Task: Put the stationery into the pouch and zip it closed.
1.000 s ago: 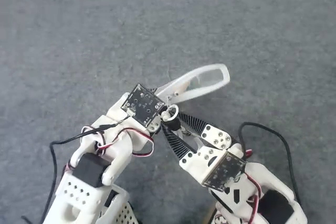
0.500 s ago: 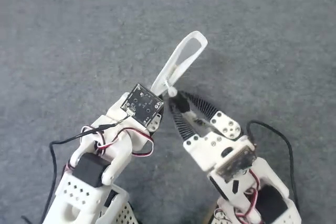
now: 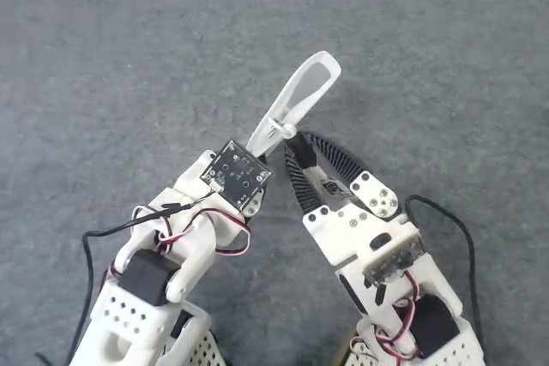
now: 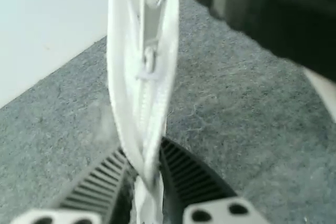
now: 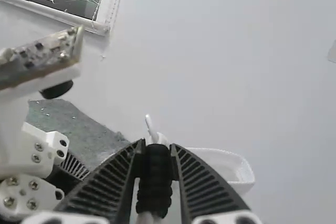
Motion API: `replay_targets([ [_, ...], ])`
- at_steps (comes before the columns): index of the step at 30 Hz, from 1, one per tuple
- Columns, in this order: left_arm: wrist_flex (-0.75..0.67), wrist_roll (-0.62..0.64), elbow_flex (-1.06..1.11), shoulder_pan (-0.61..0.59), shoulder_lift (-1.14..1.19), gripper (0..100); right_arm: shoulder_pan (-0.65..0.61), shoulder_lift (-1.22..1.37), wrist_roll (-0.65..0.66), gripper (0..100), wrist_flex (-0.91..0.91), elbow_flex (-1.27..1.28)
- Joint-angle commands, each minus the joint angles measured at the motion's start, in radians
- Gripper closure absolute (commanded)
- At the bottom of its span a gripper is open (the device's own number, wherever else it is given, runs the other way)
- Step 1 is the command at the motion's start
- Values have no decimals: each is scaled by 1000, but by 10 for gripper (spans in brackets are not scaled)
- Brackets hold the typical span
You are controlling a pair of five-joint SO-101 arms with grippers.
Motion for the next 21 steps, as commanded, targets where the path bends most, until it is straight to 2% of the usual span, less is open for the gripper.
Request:
replay_targets([
  [1,-32,-12,-18,-5,-23,991,48,56,-48,992,-42,-41],
  [4,-32,-9,-18,-6,-23,992,107,174,-117,992,-44,-107],
  [11,-32,-8,-19,-6,-23,992,197,435,-187,992,-42,-238],
  [21,-32,-8,-19,-6,-23,992,289,484,-232,992,-84,-262],
])
